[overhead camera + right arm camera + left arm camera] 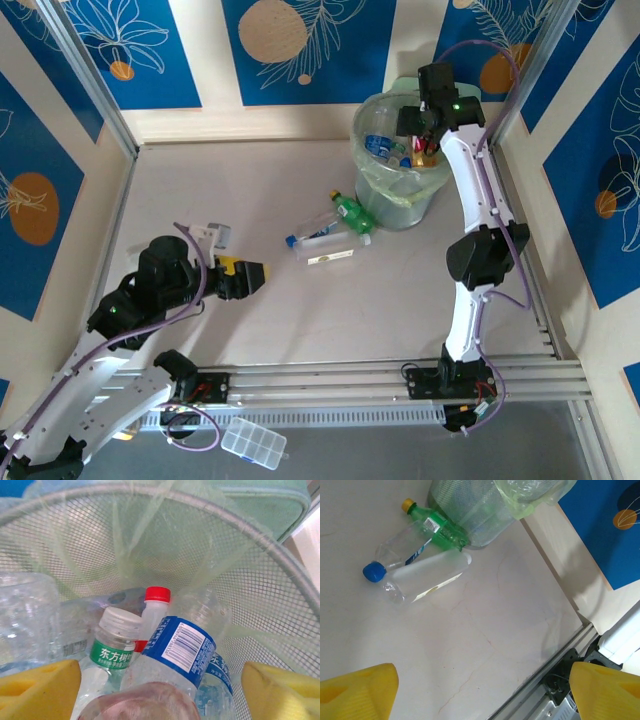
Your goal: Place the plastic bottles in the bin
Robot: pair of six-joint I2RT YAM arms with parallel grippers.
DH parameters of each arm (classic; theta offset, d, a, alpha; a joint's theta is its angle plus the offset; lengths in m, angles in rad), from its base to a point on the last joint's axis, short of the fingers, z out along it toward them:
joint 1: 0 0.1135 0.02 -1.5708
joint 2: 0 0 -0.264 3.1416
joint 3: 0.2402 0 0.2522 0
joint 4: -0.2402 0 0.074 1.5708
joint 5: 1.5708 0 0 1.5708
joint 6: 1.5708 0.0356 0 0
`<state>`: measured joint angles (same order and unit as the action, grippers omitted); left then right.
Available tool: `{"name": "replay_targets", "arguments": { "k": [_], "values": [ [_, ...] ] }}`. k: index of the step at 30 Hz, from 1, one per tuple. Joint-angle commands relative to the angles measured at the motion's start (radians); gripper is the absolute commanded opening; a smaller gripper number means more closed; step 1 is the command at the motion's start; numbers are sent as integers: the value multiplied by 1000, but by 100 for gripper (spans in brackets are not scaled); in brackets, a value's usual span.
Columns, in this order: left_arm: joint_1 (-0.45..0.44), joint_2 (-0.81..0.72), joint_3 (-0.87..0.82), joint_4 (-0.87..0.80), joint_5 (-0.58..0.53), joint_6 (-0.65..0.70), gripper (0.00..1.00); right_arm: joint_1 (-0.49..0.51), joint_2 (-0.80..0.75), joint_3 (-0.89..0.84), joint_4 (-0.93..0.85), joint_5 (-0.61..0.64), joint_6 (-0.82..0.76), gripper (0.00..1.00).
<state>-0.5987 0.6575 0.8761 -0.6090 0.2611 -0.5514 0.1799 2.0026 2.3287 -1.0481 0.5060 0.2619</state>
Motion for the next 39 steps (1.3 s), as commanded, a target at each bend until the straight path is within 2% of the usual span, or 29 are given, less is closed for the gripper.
{"name": "replay_targets", "arguments": {
  "k": [1,6,12,15,20,23,26,31,35,39],
  "values": [
    [-7,-6,2,-19,-28,18,89,20,-85,41,-4,25,-8,84],
    [-7,19,13,-29,-35,30,89,91,-183,3,27,7,-16,81],
    [-7,67,11,-22,-37,40,86,185,-382,-219,128,-135,12,69],
    [-7,139,33,-64,-65,78,84,216,-499,-390,183,-260,31,64],
    [-20,324,112,-111,-49,152,81,237,-677,-700,276,-471,103,62],
    [-71,433,166,-101,-74,196,81,256,-781,-869,327,-536,119,62],
    [-118,565,246,-127,-151,271,82,254,-891,-1015,370,-625,148,62],
    [-142,797,375,-104,-234,366,85,253,-1021,-1130,349,-646,168,65],
    [-144,940,475,-65,-289,431,91,232,-1098,-1117,287,-572,131,67],
    [-144,1076,586,-71,-300,474,97,185,-1150,-1087,243,-575,98,68]
  ]
}}
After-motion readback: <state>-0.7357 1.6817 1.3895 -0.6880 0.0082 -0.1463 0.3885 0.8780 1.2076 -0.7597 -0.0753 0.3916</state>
